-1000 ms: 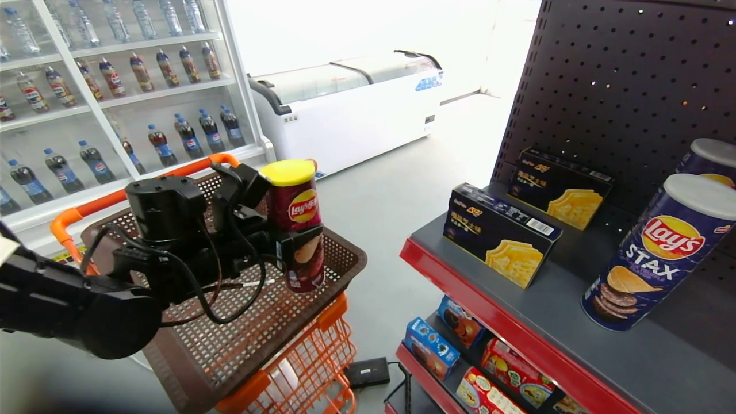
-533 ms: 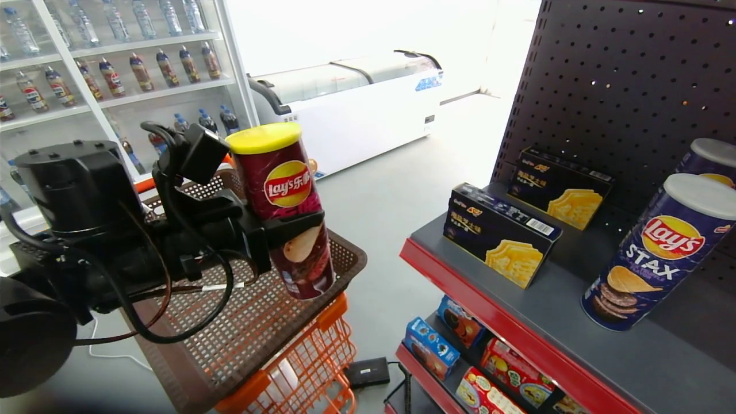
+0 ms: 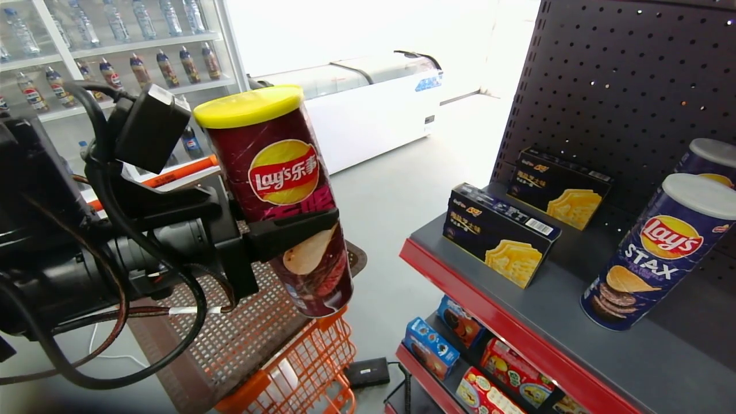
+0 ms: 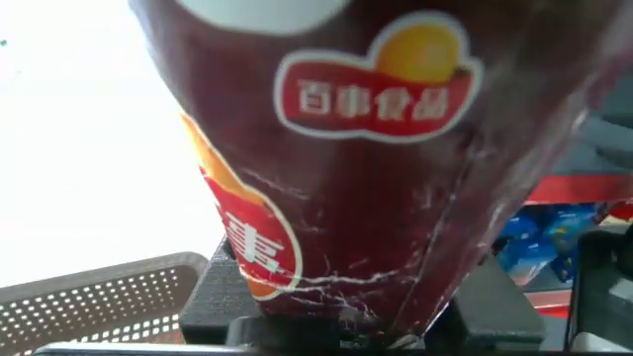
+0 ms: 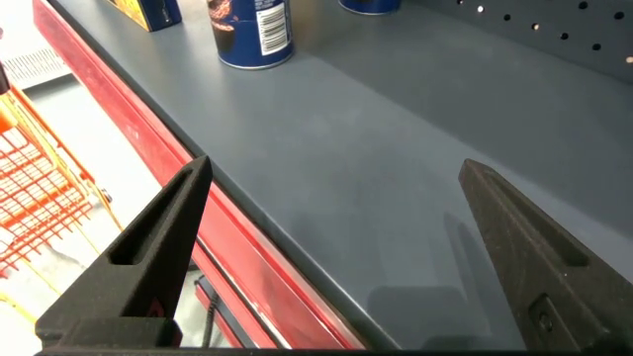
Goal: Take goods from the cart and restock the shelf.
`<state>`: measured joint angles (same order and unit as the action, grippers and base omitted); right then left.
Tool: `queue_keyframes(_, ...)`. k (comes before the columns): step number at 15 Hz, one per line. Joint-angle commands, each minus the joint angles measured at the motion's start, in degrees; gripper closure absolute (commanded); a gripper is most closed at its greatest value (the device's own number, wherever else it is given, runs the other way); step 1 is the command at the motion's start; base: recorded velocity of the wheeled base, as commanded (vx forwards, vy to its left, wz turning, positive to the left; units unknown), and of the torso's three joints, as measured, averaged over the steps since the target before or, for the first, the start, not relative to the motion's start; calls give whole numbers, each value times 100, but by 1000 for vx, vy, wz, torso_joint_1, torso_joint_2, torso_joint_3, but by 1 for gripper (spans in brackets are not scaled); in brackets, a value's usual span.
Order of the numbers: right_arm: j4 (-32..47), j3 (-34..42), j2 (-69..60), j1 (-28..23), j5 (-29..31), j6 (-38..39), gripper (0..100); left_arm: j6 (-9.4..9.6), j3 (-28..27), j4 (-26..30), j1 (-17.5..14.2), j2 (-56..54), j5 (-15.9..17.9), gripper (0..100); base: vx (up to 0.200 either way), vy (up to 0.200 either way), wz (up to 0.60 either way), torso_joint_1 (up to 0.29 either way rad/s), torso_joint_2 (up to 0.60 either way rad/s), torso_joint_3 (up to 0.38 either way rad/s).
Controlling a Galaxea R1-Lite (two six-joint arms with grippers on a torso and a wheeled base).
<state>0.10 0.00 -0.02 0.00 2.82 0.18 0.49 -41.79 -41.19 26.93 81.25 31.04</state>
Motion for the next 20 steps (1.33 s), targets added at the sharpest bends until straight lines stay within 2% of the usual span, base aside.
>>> queue_keyframes(1, -1, 0, 2, 0, 0, -1, 0, 22, 30, -20, 40, -65, 25, 100, 0, 0, 0, 0, 0, 0)
queue_keyframes(5, -1, 0, 2, 0, 0, -1, 0, 13, 444, 15, 146, -496, 43, 100, 0, 0, 0, 0, 0, 0)
queue_keyframes(9, -1, 0, 2, 0, 0, -1, 0, 22, 540, 50, 172, -646, 34, 100, 0, 0, 0, 0, 0, 0)
queue_keyframes(11, -1, 0, 2, 0, 0, -1, 0, 22, 681, 76, 392, -795, 16, 100, 0, 0, 0, 0, 0, 0)
queue_keyframes(14, -1, 0, 2, 0, -9, -1, 0, 30, 672, 472, 550, -944, 8, 100, 0, 0, 0, 0, 0, 0)
queue_keyframes(17, -1, 0, 2, 0, 0, -1, 0, 39, 707, 498, 568, -1006, 8, 100, 0, 0, 0, 0, 0, 0)
queue_keyframes(20, -1, 0, 2, 0, 0, -1, 0, 39, 1032, 524, 594, -1287, 43, 100, 0, 0, 0, 0, 0, 0)
